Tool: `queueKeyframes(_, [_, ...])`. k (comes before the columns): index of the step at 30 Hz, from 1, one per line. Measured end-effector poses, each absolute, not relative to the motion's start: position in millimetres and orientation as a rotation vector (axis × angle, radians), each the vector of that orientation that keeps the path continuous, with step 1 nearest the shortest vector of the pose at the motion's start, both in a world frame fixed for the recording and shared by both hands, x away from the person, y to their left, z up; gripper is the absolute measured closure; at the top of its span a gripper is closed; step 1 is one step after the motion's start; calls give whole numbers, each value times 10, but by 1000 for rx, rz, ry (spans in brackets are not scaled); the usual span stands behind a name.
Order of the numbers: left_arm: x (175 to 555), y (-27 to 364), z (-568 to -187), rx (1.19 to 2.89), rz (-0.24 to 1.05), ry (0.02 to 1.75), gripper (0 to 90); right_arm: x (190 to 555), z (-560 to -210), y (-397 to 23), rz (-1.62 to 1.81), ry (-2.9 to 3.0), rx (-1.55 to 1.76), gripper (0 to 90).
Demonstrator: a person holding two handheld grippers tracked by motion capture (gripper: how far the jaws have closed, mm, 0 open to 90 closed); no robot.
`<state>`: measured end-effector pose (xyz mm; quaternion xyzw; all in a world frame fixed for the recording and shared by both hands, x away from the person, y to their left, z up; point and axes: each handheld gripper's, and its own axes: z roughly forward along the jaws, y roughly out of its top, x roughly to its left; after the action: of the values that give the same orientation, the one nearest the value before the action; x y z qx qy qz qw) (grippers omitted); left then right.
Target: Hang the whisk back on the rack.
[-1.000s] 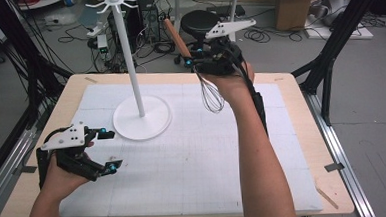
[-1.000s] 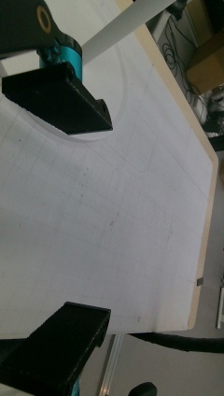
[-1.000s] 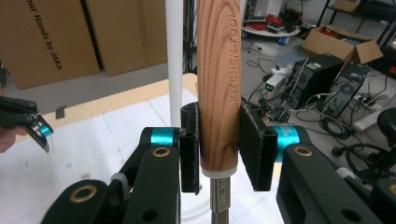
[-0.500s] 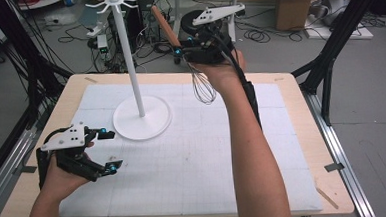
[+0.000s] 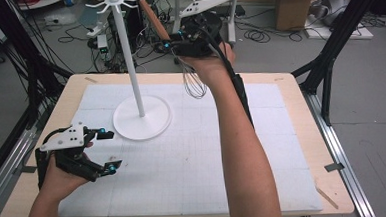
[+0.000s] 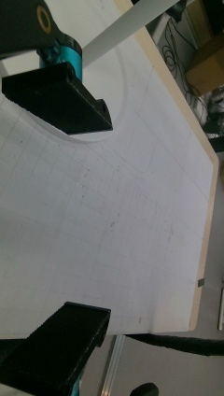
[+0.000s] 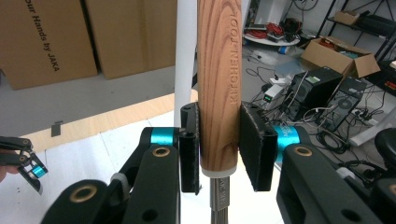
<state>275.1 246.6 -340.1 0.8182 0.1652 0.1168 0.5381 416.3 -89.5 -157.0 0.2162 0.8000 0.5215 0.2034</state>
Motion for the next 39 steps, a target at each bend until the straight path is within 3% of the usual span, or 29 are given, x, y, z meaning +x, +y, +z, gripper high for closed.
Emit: queueKeyframes(39, [2738, 2451, -3416, 1961, 284, 394, 100, 4434, -1622, -616, 1388, 2278, 634, 707])
